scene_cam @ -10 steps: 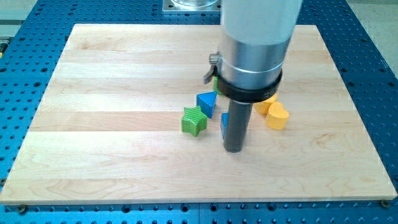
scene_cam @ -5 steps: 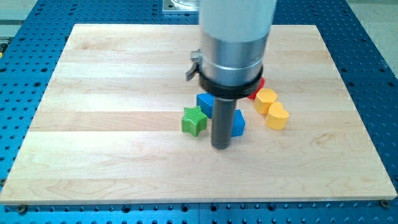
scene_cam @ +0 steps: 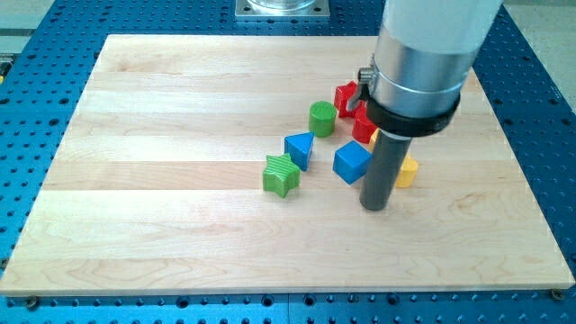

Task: Place the blue cube in the left side of the yellow hexagon

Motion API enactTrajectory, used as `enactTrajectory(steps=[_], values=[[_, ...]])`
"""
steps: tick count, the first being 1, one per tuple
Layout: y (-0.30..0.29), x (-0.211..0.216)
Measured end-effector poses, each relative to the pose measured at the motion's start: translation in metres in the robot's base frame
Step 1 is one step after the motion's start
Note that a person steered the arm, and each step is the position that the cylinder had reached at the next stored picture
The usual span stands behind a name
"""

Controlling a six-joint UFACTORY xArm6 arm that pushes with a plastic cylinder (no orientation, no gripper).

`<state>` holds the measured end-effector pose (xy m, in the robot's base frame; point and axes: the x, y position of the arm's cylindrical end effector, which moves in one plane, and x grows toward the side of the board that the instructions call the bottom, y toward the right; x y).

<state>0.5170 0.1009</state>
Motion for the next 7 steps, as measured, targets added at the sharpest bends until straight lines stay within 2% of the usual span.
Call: enactTrajectory(steps=[2,5,7], values=[[-0.032,-0.002],[0.002,-0.002],[-0.017,-0.013]])
